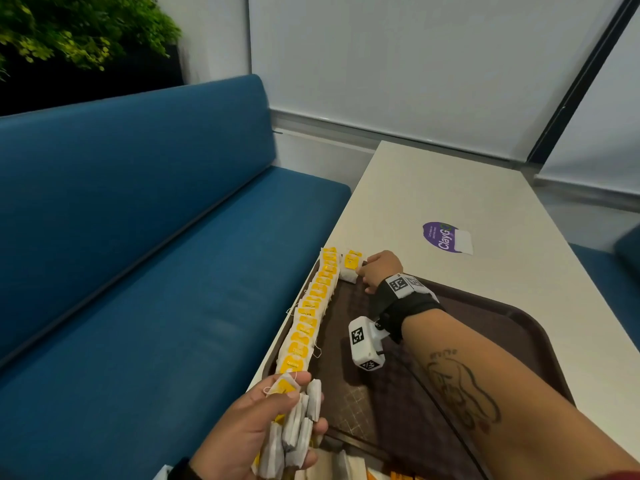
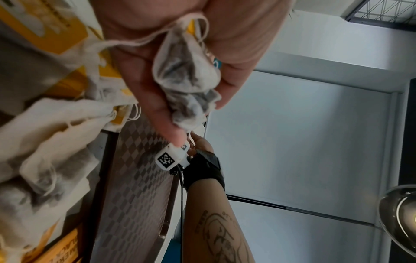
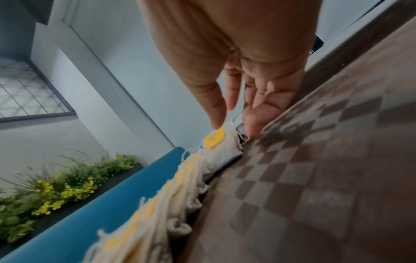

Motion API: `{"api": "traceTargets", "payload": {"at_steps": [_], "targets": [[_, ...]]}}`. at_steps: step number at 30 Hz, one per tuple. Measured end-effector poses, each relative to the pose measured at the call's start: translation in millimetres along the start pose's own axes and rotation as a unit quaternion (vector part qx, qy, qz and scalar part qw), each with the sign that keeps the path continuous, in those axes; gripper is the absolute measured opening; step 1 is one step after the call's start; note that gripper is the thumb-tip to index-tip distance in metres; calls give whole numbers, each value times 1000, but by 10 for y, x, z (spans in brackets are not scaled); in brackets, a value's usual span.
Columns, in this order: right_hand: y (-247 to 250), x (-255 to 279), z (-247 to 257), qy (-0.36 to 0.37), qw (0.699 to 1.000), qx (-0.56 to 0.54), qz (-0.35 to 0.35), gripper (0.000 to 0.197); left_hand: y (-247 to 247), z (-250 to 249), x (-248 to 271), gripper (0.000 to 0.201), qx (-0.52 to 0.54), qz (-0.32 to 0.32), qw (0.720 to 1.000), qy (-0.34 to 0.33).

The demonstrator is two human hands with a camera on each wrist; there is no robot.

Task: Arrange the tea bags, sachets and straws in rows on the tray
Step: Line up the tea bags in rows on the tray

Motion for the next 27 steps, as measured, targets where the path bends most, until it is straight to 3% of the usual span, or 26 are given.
{"api": "traceTargets", "payload": {"at_steps": [2, 4, 7, 10, 14, 17, 21, 27], "targets": [[103, 54, -3, 5, 999, -18, -33, 20, 15, -41, 2, 23, 7, -22, 1000, -16], [203, 225, 78, 28, 999, -46, -6, 26, 4, -49, 10, 25, 6, -22, 999, -30], [373, 686, 250, 80, 984, -112, 111, 17, -63, -39, 53, 27, -1, -3, 999, -42], [566, 1301, 390, 156, 959, -70, 226, 5, -123, -17, 88, 28, -9, -6, 999, -52], [688, 1972, 319, 190, 919, 39, 343, 22, -188, 58, 147, 25, -10, -10, 999, -50], [720, 2224, 230, 192, 921, 53, 335, 31, -266, 106, 238, 19, -25, 0, 998, -57], [741, 2367, 182, 208, 936, 4, 285, 18, -364, 159, 308, 27, -55, 24, 995, -75], [738, 2470, 91, 229, 930, 20, 288, 6, -407, 223, 317, 38, -76, 51, 992, -85]]}}
Point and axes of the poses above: each hand's wrist, its own x-axis away from the middle knuckle, its own y-axis out of the back of the hand, z = x × y, the point moved 6 cm from there along -x, towards the middle knuckle, and after that the axes turned 8 degrees about -z, right-handed, at the moved point
